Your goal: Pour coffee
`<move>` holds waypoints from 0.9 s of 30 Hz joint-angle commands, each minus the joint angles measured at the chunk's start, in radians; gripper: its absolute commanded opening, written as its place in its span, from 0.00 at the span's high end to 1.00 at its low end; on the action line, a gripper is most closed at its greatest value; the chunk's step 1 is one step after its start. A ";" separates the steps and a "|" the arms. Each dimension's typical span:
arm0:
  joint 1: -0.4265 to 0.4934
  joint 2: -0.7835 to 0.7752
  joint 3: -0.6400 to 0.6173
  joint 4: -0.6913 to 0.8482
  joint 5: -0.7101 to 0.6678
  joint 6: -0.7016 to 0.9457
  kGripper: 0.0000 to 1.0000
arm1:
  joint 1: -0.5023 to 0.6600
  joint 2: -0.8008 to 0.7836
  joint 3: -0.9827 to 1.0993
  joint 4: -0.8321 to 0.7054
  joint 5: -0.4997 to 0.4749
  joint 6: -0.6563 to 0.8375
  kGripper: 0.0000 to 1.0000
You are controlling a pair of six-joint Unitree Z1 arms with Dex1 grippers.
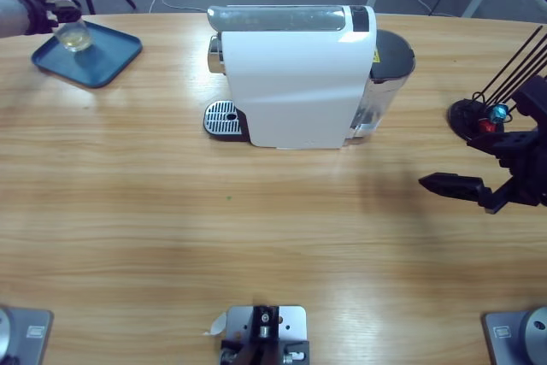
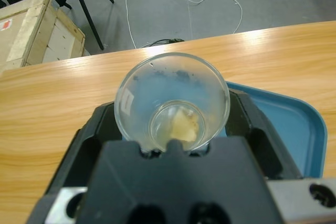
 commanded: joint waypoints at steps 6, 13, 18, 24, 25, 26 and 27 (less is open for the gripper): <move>-0.020 0.026 0.051 0.026 0.019 -0.002 1.00 | 0.001 0.035 0.009 0.006 0.011 0.006 0.00; -0.024 0.005 0.084 0.051 -0.014 -0.002 0.01 | 0.001 0.037 0.010 0.006 0.011 0.006 0.00; -0.011 -0.089 0.166 0.040 -0.010 -0.019 0.00 | 0.001 0.027 0.012 0.006 0.015 0.004 0.00; 0.023 -0.348 0.245 0.043 -0.047 -0.039 0.00 | 0.001 0.002 0.019 0.006 0.018 0.004 0.00; 0.020 -0.406 0.258 0.054 -0.064 -0.053 0.00 | 0.001 0.000 0.019 0.005 0.015 0.004 0.00; 0.007 -0.465 0.267 0.086 -0.073 -0.073 0.00 | 0.001 0.000 0.019 0.004 0.011 0.004 0.00; -0.015 -0.522 0.267 0.157 -0.077 -0.103 0.00 | 0.001 0.000 0.019 0.004 0.008 0.004 0.00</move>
